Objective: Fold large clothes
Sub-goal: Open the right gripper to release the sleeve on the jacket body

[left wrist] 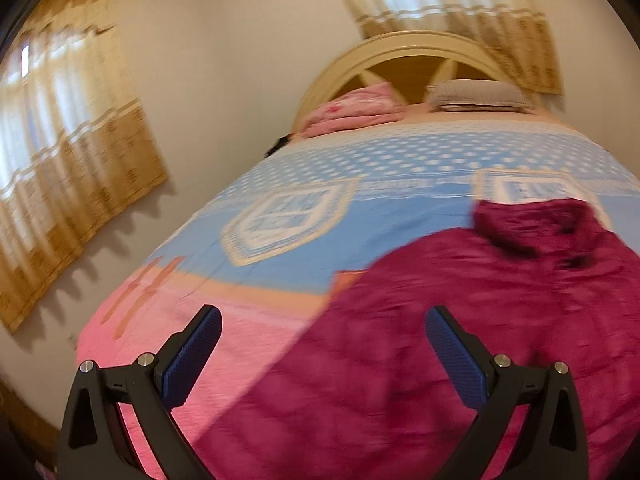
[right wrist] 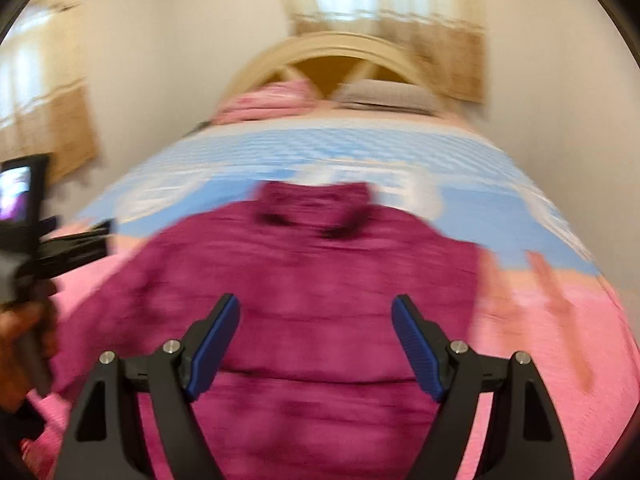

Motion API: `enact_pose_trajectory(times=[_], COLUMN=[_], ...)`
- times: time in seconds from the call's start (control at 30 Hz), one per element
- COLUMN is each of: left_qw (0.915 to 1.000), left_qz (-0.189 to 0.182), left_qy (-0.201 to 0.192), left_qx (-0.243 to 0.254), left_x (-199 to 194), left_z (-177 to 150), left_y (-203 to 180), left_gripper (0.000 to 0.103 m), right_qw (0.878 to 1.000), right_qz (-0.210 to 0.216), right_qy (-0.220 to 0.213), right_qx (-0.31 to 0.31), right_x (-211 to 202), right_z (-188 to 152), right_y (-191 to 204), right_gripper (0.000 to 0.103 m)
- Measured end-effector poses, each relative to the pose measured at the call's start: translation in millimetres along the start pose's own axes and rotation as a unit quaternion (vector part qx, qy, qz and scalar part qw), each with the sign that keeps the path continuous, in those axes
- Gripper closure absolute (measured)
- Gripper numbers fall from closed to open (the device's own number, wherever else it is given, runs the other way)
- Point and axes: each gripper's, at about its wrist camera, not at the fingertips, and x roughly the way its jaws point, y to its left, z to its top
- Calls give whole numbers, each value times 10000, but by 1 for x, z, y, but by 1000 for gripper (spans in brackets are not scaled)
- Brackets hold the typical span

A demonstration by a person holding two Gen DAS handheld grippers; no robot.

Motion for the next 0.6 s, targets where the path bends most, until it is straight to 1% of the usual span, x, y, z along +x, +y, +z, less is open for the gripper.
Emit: enact_pose_trajectory(times=[0.07, 0.1, 0.13, 0.2, 0.23, 0.27, 0.33, 0.4, 0.43, 0.47, 0.53, 0.6], left_qw=[9998, 9994, 9991, 9963, 9938, 9921, 9873, 9844, 9834, 9831, 9831, 9846], left_qz=[-113, -144, -98, 292, 531, 657, 964, 1128, 1171, 1190, 1207, 1132], left_qy=[18, 21, -32, -221, -231, -193, 43, 296, 423, 457, 488, 533], left_qx=[179, 319, 418, 775, 949, 1048, 1266, 1316, 1318, 1312, 1287, 1222], left_x=[-3, -3, -3, 5, 13, 21, 45, 63, 73, 77, 82, 83], left_z=[3, 4, 4, -2, -7, -11, -23, -33, -40, -42, -48, -50], left_y=[-31, -52, -66, -97, -107, -110, -113, -107, -101, -97, -87, -81], left_gripper=[1, 1, 1, 1, 1, 1, 1, 1, 1, 1, 1, 1], right_qw=[9971, 9951, 9918, 9854, 9824, 9806, 9806, 9843, 9850, 9857, 9880, 9872], right_qz=[-592, -758, -973, -1253, -1319, -1343, -1298, -1145, -1124, -1137, -1082, -1170], right_qy=[82, 123, 173, 333, 457, 531, 731, 911, 1029, 1079, 1076, 1082], right_qx=[476, 619, 809, 1108, 1245, 1324, 1274, 990, 807, 619, 257, -24], right_x=[13, 17, 26, 44, 56, 65, 89, 109, 120, 129, 135, 135], right_z=[-2, -3, -4, -5, -6, -6, -6, -9, -10, -13, -19, -22], right_y=[-48, -65, -86, -118, -132, -140, -145, -137, -130, -121, -104, -94], right_gripper=[25, 25, 25, 25, 25, 25, 25, 25, 25, 26, 27, 27])
